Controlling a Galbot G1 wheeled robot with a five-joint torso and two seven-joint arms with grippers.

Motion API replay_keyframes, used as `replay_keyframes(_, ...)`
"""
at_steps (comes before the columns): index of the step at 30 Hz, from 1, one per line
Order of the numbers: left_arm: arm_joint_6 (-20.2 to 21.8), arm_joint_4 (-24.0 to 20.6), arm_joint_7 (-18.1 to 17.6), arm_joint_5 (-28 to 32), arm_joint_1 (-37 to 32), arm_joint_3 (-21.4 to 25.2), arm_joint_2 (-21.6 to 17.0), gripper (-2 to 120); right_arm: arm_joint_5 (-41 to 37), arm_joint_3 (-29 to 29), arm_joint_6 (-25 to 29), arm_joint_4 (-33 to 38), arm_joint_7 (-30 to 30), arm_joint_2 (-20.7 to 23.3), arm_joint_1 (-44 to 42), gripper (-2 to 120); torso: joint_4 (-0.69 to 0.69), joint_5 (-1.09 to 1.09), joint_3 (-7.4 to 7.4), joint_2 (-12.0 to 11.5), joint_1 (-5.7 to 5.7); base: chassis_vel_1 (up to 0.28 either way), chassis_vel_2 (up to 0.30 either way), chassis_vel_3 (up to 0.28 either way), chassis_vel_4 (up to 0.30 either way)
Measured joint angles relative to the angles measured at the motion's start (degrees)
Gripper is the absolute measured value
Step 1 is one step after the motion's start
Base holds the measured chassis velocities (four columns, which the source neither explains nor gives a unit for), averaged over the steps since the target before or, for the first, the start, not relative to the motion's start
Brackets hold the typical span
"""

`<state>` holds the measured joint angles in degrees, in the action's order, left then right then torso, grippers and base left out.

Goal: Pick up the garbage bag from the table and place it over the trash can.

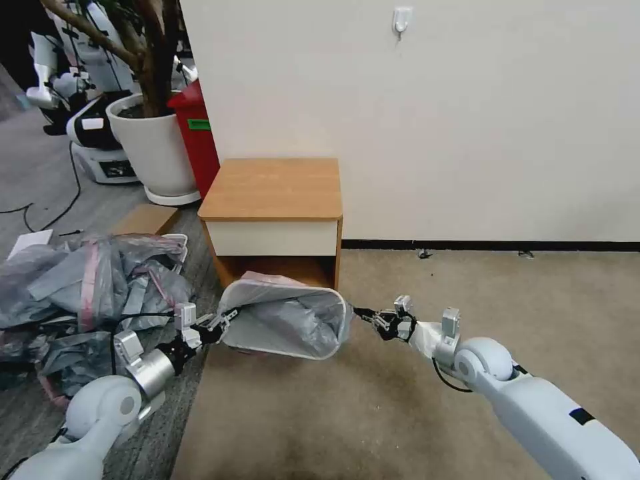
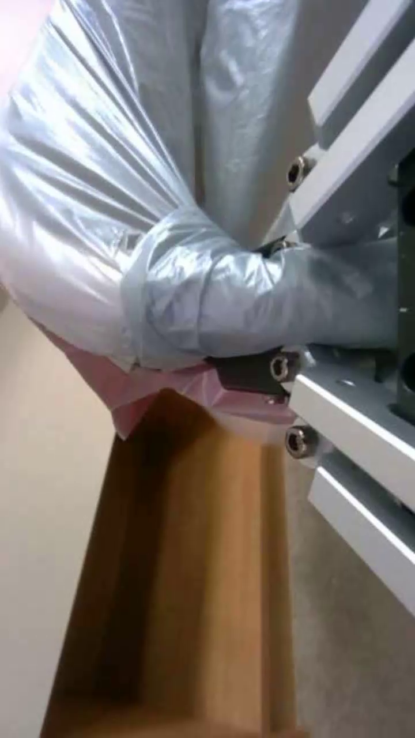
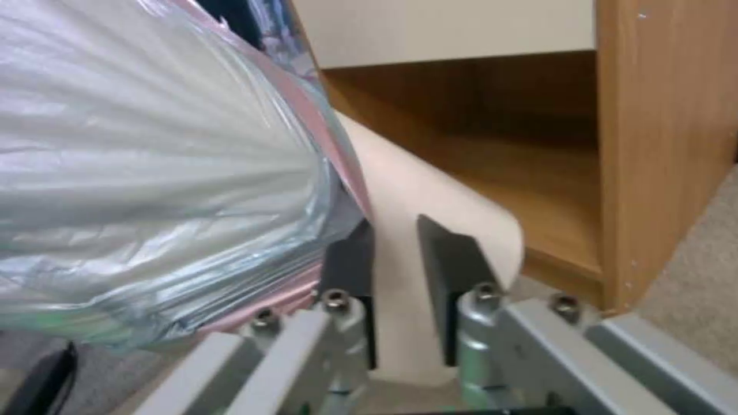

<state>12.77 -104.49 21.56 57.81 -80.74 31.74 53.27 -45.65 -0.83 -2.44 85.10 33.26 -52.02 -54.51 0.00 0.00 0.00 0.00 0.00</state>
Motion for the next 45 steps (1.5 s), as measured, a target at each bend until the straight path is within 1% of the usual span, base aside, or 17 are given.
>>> replay_keyframes(7,-0.5,-0.2,-1.7,0.1,0.1,0.3,-0.1,3,-0.5,0.7,0.3,0.5,3.6,0.7,-0.5,44,0.00,0.00,0.00,0.0,0.00,0.000,0.000,0.000,0.000)
replay_keyframes(10,-0.6,-0.2,-2.0,0.1,0.3,0.7,-0.6,3,-0.6,1.5,0.4,0.5,6.2,1.3,-0.9,58,0.00,0.00,0.00,0.0,0.00,0.000,0.000,0.000,0.000)
replay_keyframes(11,-0.6,-0.2,-2.0,0.1,0.3,0.7,-0.6,3,-0.6,1.5,0.4,0.5,6.2,1.3,-0.9,58,0.00,0.00,0.00,0.0,0.00,0.000,0.000,0.000,0.000)
replay_keyframes(15,-0.6,-0.2,-2.1,0.1,0.5,0.7,-0.6,3,-0.5,2.3,0.5,0.4,6.6,1.6,-1.4,75,0.00,0.00,0.00,0.0,0.00,0.000,0.000,0.000,0.000)
replay_keyframes(20,-0.7,-0.2,-2.5,0.1,0.7,0.7,-0.5,3,-0.3,3.3,0.6,0.4,6.4,1.9,-2.0,89,0.00,0.01,0.00,0.0,0.00,0.000,0.000,0.000,0.000)
replay_keyframes(23,-0.7,-0.3,-4.8,-0.5,0.8,0.5,-0.3,3,1.0,5.3,0.7,1.4,3.6,2.1,-3.1,99,0.00,0.01,0.00,0.0,0.00,0.000,0.000,0.000,0.000)
replay_keyframes(28,-0.7,-0.7,-8.8,-2.2,0.9,0.2,0.2,3,4.3,8.6,1.2,3.7,-1.2,1.9,-4.8,100,0.00,0.00,0.00,0.0,0.00,0.000,0.000,0.000,0.000)
replay_keyframes(30,-0.4,-1.8,-13.6,-4.3,0.7,-0.7,1.0,3,11.9,13.0,2.1,9.5,-5.3,1.7,-7.7,98,0.00,-0.01,0.00,0.0,0.00,0.000,0.000,0.000,0.000)
replay_keyframes(32,-0.3,-2.0,-14.5,-4.6,0.7,-0.9,1.2,3,13.2,13.5,2.3,10.7,-5.8,1.7,-8.2,96,0.00,-0.02,0.00,0.0,0.00,0.000,0.000,0.000,0.000)
replay_keyframes(34,1.0,-3.6,-22.0,-6.0,1.5,-2.3,2.2,3,21.9,15.8,2.9,18.2,-9.1,1.8,-11.1,84,-0.01,0.00,-0.01,0.0,0.00,0.000,0.000,0.000,0.000)
replay_keyframes(35,1.2,-4.0,-23.2,-6.2,1.5,-2.6,2.4,3,23.2,16.1,3.0,19.2,-9.3,1.8,-11.3,82,-0.01,0.00,-0.01,0.0,0.00,0.000,0.000,0.000,0.000)
replay_keyframes(36,2.0,-5.0,-26.2,-6.9,1.6,-3.4,2.9,3,27.1,16.6,3.2,22.3,-9.7,1.8,-12.1,78,-0.01,-0.01,-0.01,0.0,0.00,0.000,0.000,0.000,0.000)
replay_keyframes(37,2.0,-5.0,-26.2,-6.9,1.6,-3.4,2.9,3,27.1,16.6,3.2,22.3,-9.7,1.8,-12.1,78,-0.01,-0.01,-0.01,0.0,0.00,0.000,0.000,0.000,0.000)
replay_keyframes(40,3.8,-7.9,-32.3,-9.7,1.0,-4.8,4.3,2,34.8,15.8,3.2,29.1,-9.8,1.6,-12.8,62,0.00,0.01,-0.01,0.0,0.00,0.000,0.000,0.000,0.000)
replay_keyframes(41,3.8,-7.9,-32.3,-9.7,1.0,-4.8,4.3,2,34.8,15.8,3.2,29.1,-9.8,1.6,-12.8,62,0.00,0.01,-0.01,0.0,0.00,0.000,0.000,0.000,0.000)
replay_keyframes(43,4.3,-9.5,-34.1,-12.3,-0.2,-5.5,5.1,2,38.6,13.8,3.0,32.8,-9.6,1.3,-12.8,51,0.00,-0.01,0.00,0.0,0.00,0.000,0.000,0.000,0.000)
replay_keyframes(45,4.4,-10.1,-34.3,-13.8,-0.7,-5.6,5.4,2,40.0,12.9,2.6,34.2,-8.9,1.1,-12.5,45,0.00,0.00,0.00,0.0,0.00,0.000,0.000,0.000,0.000)
